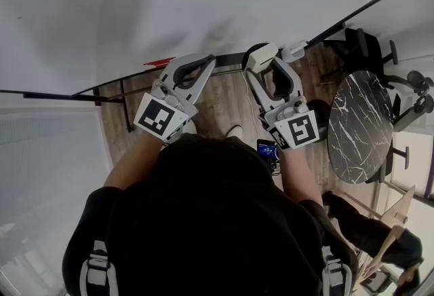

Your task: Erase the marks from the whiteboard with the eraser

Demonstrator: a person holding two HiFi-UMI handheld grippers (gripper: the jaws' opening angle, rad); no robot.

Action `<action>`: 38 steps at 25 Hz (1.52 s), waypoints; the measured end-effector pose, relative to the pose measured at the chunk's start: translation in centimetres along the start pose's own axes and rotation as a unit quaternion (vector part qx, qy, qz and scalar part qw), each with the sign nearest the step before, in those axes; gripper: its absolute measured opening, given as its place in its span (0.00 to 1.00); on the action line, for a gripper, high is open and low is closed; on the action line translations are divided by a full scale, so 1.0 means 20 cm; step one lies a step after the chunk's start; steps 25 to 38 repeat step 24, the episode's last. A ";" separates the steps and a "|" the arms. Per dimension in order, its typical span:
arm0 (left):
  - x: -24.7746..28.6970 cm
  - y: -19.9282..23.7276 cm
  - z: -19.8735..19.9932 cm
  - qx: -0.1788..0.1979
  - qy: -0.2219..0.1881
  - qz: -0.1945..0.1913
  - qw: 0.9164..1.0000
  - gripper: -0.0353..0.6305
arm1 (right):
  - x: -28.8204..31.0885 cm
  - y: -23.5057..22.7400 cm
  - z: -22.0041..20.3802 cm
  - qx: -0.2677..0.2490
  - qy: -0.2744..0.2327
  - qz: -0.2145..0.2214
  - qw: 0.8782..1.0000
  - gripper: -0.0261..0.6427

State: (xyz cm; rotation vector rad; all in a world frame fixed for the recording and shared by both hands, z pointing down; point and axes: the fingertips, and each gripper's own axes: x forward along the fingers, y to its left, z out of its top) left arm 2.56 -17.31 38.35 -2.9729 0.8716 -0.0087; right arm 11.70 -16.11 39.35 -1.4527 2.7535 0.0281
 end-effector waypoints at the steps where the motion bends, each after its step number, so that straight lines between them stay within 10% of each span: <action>1: 0.00 0.00 0.00 0.001 0.000 0.000 1.000 0.06 | 0.00 0.00 0.00 -0.001 0.001 0.001 1.000 0.37; 38: -0.03 -0.02 0.00 0.002 -0.001 0.004 1.000 0.06 | -0.02 0.04 -0.02 -0.009 0.005 0.006 1.000 0.37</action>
